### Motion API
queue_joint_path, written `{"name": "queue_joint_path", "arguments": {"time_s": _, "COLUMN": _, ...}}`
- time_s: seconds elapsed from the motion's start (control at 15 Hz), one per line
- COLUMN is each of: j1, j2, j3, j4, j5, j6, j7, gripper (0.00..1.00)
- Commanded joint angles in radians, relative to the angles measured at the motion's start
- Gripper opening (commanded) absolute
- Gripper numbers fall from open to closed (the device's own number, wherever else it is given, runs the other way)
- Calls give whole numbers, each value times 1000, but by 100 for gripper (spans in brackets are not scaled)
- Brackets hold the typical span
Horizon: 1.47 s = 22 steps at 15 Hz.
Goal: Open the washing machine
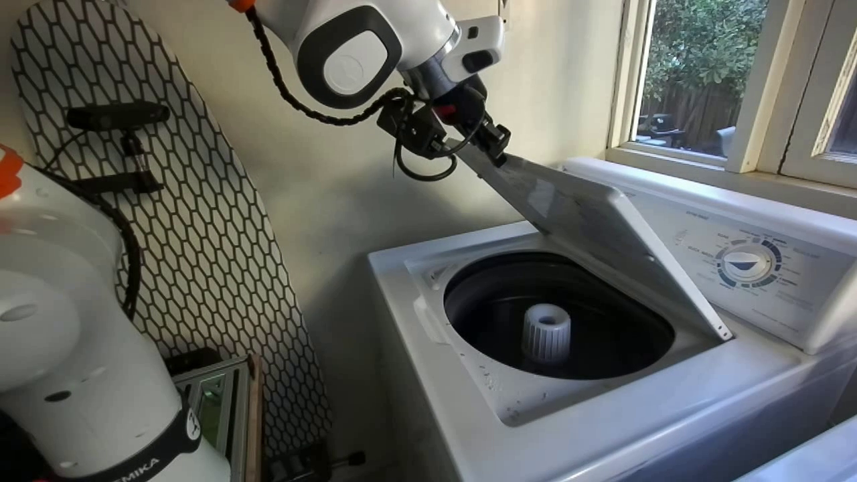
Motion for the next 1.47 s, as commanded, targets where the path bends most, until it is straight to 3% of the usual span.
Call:
{"name": "queue_joint_path", "arguments": {"time_s": 0.0, "j1": -35, "j2": 115, "j3": -20, "j4": 88, "j5": -13, "j6": 135, "j7": -1, "gripper": 0}}
{"name": "queue_joint_path", "arguments": {"time_s": 0.53, "j1": 14, "j2": 262, "j3": -82, "j4": 202, "j5": 26, "j6": 321, "j7": -15, "gripper": 0}}
{"name": "queue_joint_path", "arguments": {"time_s": 0.6, "j1": 11, "j2": 160, "j3": -34, "j4": 150, "j5": 4, "j6": 262, "j7": 3, "gripper": 1}}
{"name": "queue_joint_path", "arguments": {"time_s": 1.13, "j1": 24, "j2": 217, "j3": -51, "j4": 208, "j5": 5, "j6": 294, "j7": 4, "gripper": 0}}
{"name": "queue_joint_path", "arguments": {"time_s": 1.4, "j1": 8, "j2": 305, "j3": -59, "j4": 277, "j5": 5, "j6": 396, "j7": 9, "gripper": 0}}
